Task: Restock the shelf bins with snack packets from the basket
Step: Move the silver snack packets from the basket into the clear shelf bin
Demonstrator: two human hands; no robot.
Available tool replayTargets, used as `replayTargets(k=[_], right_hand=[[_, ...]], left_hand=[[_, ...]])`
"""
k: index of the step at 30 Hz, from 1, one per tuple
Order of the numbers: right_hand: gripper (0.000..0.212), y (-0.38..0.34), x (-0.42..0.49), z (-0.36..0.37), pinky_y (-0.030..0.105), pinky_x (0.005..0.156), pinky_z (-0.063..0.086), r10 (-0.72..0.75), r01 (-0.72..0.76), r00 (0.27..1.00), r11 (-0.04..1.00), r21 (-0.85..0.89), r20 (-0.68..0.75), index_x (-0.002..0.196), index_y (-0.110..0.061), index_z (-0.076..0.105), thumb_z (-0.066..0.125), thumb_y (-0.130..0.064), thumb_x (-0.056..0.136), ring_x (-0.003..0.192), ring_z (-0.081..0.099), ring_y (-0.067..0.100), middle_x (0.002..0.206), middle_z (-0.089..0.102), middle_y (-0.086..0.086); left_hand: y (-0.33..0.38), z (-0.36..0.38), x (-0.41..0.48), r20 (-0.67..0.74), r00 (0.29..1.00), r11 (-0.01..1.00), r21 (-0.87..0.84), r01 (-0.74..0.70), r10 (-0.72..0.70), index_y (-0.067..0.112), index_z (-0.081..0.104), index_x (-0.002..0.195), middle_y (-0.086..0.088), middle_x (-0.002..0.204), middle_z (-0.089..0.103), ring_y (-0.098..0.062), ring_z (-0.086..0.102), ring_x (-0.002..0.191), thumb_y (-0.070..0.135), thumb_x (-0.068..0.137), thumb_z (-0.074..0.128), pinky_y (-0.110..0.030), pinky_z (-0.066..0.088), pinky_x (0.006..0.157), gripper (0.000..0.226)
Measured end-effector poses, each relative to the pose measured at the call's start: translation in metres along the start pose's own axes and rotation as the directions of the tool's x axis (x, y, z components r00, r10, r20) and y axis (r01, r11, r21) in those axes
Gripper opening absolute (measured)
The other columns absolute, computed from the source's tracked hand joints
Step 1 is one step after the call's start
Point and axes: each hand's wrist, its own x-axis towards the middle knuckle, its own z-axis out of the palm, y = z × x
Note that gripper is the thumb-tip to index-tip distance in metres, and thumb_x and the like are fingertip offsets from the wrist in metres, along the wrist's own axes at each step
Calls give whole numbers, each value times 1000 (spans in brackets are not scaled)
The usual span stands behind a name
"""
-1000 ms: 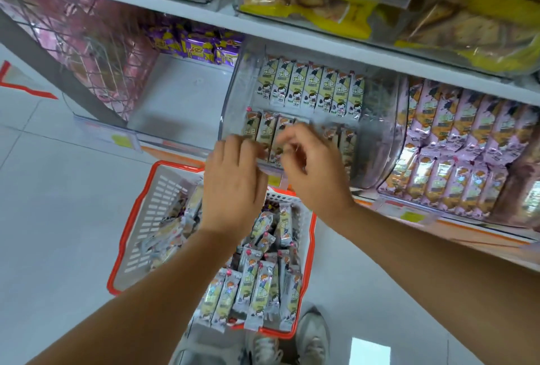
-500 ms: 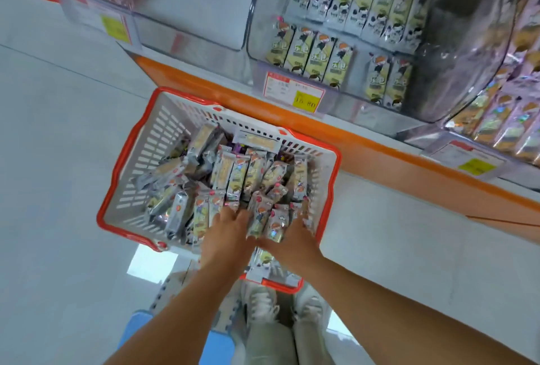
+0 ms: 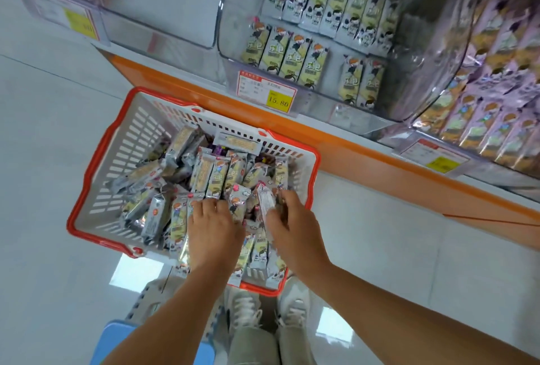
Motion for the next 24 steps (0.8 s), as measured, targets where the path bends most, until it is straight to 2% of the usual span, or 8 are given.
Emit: replayTargets(k=[2, 4, 8, 10, 13, 16, 20, 24], right_hand=[[10, -20, 0, -14, 17, 49, 29, -92, 94, 995, 993, 71, -37, 104, -18, 52, 45, -16, 97, 50, 42, 8, 60, 45, -7], [14, -46, 0, -31, 16, 49, 29, -177, 188, 981, 970, 154, -82, 107, -17, 53, 43, -12, 98, 50, 44, 7, 59, 46, -9], [38, -97, 7, -67, 18, 55, 38, -286, 341, 929, 908, 244, -235, 126, -16, 52, 36, -16, 92, 63, 52, 5, 83, 61, -10], [46, -119, 16, -90, 22, 58, 42, -297, 379, 900, 896, 233, -320, 134, -17, 47, 37, -18, 89, 66, 54, 8, 93, 61, -5], [52, -137, 37, -123, 26, 51, 36, -260, 364, 875, 909, 202, -409, 144, -20, 34, 43, -17, 93, 53, 44, 8, 84, 53, -2], [56, -137, 68, -150, 29, 55, 34, -219, 255, 873, 967, 25, -436, 146, -22, 31, 49, -13, 94, 55, 45, 10, 94, 53, 7], [52, -128, 101, -167, 30, 65, 47, -154, 92, 940, 974, -209, -305, 143, -22, 34, 54, -18, 95, 69, 59, 27, 101, 63, 15], [45, -118, 124, -164, 31, 68, 46, -121, 41, 968, 941, -337, -221, 136, -17, 39, 58, -22, 95, 81, 63, 32, 107, 62, 20]], left_hand=[[3, -17, -2, -76, 995, 989, -129, -79, 69, 3, 53, 110, -12, 96, 61, -32, 54, 95, 21, 89, 56, -40, 43, 80, 28], [8, -41, -5, -134, 985, 965, -224, -133, 104, 3, 48, 106, -7, 76, 56, -30, 54, 74, 18, 89, 55, -35, 39, 64, 24], [25, -94, -7, -248, 950, 912, -314, -264, 190, 7, 39, 112, -4, 63, 51, -27, 50, 54, 24, 90, 42, -35, 41, 48, 28], [40, -126, -8, -350, 903, 857, -355, -374, 249, 13, 36, 113, 3, 62, 43, -21, 44, 50, 28, 89, 38, -30, 30, 43, 28], [66, -173, -5, -451, 850, 789, -402, -465, 272, 13, 37, 116, 5, 69, 44, -17, 42, 56, 25, 91, 41, -31, 18, 48, 28], [90, -203, 19, -483, 827, 748, -427, -509, 287, 6, 38, 118, -7, 85, 53, -29, 53, 70, 17, 94, 46, -30, 20, 57, 27], [117, -222, 63, -396, 875, 874, -273, -402, 279, 1, 42, 121, -19, 115, 46, -41, 54, 91, 16, 96, 49, -30, 26, 67, 30], [129, -221, 98, -257, 938, 962, -83, -261, 233, 1, 44, 123, -22, 123, 48, -40, 52, 108, 25, 98, 49, -41, 38, 78, 35]])
